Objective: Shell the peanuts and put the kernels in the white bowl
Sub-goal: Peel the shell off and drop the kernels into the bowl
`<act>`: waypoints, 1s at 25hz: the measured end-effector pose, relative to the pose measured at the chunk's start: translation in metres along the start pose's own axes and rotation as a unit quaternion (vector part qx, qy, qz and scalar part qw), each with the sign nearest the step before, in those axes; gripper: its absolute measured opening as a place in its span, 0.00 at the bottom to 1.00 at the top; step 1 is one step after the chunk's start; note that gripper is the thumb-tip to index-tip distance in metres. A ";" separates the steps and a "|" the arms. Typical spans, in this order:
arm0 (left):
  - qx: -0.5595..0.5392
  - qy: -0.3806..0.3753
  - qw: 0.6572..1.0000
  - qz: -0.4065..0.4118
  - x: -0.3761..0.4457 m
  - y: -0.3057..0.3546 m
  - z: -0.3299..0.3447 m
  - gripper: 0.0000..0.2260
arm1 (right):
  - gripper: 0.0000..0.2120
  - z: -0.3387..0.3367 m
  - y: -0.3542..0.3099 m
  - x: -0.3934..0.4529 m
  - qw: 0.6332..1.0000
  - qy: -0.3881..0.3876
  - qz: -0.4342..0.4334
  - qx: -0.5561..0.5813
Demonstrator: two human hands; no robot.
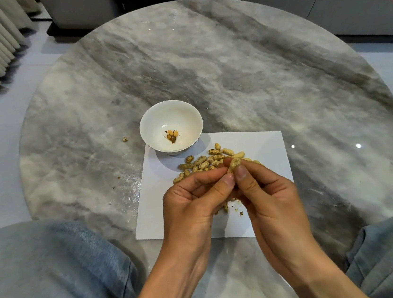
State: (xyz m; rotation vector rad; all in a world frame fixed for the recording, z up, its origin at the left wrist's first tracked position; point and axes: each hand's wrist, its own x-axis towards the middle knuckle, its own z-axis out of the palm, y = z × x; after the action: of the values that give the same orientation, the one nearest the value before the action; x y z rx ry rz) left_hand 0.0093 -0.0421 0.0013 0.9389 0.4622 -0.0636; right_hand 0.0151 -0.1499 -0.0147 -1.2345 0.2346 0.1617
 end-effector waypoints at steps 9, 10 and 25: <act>0.037 0.012 0.999 0.036 0.000 -0.004 0.000 0.07 | 0.12 0.003 -0.007 0.000 0.999 -0.016 -0.024 -0.035; 0.041 0.014 0.998 0.039 0.000 -0.004 0.000 0.07 | 0.12 0.003 -0.007 0.000 0.999 -0.015 -0.025 -0.036; 0.189 0.014 0.978 0.088 0.004 -0.001 -0.009 0.03 | 0.11 -0.002 -0.004 0.001 0.994 0.003 -0.032 -0.103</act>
State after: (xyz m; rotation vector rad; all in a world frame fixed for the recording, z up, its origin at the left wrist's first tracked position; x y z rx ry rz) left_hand 0.0093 -0.0347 -0.0060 1.3533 0.3983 0.0239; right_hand 0.0165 -0.1535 -0.0117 -1.4451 0.1856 0.1290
